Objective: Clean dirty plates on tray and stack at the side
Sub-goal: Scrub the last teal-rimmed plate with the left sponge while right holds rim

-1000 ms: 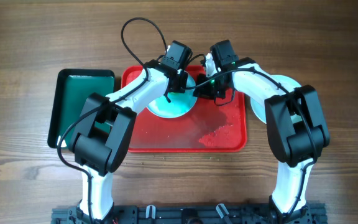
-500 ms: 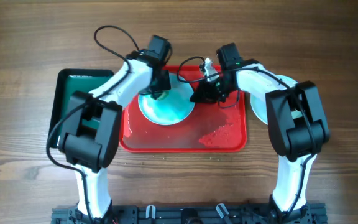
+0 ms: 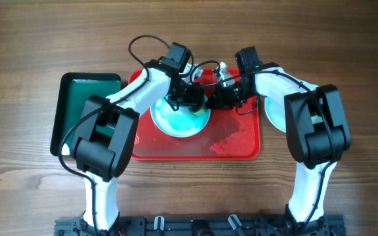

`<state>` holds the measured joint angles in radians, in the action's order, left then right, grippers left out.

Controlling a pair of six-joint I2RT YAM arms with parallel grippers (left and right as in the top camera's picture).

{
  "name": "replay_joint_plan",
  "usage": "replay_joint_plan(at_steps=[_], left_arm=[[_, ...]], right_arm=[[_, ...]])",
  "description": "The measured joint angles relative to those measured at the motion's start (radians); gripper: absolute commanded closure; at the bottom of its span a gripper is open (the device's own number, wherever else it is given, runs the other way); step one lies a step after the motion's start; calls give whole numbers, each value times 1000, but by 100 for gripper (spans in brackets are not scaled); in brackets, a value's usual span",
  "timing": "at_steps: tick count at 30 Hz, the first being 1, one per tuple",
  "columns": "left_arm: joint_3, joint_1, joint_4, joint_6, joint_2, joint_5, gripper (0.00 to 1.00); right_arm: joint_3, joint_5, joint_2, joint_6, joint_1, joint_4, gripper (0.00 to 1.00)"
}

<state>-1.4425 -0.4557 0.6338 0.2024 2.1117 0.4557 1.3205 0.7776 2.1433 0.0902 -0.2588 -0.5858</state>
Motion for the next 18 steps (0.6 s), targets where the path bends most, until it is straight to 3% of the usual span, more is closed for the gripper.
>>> replay_joint_plan(at_steps=[6, 15, 18], left_arm=[[4, 12, -37, -7, 0, -4, 96], [3, 269, 70, 9, 1, -2, 96], [2, 284, 123, 0, 0, -4, 96]], right_arm=[[-1, 0, 0, -2, 0, 11, 96], [-1, 6, 0, -2, -11, 11, 96], [-1, 7, 0, -2, -17, 8, 96]])
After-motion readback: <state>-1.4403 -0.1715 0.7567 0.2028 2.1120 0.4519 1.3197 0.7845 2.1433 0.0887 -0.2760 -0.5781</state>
